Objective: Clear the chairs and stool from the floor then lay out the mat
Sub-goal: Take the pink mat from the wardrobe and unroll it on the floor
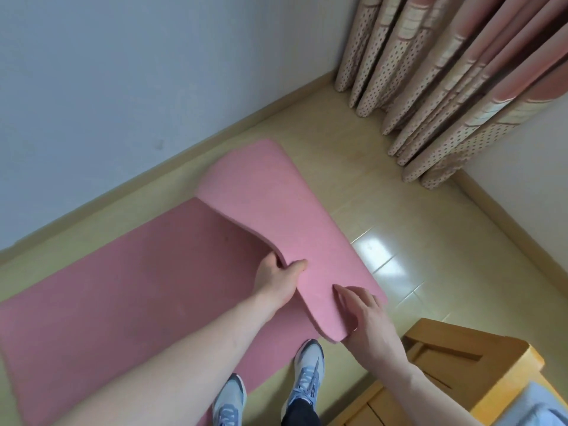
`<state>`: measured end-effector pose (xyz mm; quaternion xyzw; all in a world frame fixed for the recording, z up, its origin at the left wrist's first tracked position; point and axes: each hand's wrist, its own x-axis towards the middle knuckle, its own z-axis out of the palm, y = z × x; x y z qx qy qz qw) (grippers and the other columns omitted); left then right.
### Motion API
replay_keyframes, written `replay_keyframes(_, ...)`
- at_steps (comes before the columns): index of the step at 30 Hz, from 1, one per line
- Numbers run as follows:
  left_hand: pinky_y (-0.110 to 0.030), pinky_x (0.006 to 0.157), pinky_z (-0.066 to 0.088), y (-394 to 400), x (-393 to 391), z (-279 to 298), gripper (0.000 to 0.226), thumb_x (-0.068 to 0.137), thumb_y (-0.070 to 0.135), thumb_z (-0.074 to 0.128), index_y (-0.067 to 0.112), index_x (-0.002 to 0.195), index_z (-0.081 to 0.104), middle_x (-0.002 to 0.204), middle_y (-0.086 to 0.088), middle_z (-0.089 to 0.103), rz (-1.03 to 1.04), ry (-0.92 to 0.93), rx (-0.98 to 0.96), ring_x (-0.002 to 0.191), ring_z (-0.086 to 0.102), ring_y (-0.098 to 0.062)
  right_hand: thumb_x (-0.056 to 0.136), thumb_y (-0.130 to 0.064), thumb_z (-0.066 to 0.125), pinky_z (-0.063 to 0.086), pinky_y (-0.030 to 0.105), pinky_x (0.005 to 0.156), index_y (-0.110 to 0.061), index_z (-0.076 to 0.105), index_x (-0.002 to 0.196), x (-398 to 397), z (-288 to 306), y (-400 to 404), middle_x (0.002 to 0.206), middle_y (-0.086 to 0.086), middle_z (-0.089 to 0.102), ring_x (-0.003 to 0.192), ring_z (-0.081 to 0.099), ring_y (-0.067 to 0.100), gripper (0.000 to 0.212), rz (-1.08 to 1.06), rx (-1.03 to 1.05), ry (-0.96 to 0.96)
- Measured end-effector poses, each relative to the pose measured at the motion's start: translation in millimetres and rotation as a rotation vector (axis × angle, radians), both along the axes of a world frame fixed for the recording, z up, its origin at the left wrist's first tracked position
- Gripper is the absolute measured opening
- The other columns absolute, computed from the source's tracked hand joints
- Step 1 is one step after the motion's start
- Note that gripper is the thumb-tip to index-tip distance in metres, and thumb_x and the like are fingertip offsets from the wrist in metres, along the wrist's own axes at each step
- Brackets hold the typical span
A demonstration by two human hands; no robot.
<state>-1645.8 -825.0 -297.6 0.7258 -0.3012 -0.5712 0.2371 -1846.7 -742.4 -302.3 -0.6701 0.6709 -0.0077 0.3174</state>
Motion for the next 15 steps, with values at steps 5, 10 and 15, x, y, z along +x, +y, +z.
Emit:
replay_keyframes(5,-0.040,0.088,0.057,-39,-36,10,0.035,0.083,0.055,0.068,0.022,0.093,0.065,0.094,0.009,0.071,-0.228,-0.006,-0.017,0.094,0.068,-0.017,0.087,-0.011,0.076,0.050,0.011,0.064,-0.037,0.076,0.114,-59,5,-29,0.106,-0.019,0.072,0.087,0.067,-0.005,0.037,-0.332,-0.004,-0.120)
replay_keyframes(10,-0.046,0.067,0.061,-71,-66,9,0.027,0.087,0.046,0.067,0.020,0.092,0.062,0.082,0.000,0.068,-0.248,-0.013,0.005,0.081,0.074,-0.026,0.096,-0.016,0.064,0.051,0.031,0.058,-0.044,0.073,0.093,-118,10,-71,0.080,-0.013,0.074,0.072,0.067,0.016,0.030,-0.545,0.035,-0.146)
replay_keyframes(15,-0.044,0.078,0.061,-87,-63,-10,0.023,0.085,0.046,0.066,0.024,0.090,0.064,0.085,0.005,0.069,-0.328,-0.166,0.068,0.080,0.074,-0.018,0.093,-0.006,0.055,0.048,0.030,0.056,-0.030,0.068,0.093,-162,-12,-99,0.077,-0.002,0.069,0.070,0.063,0.023,0.027,-0.741,0.116,-0.143)
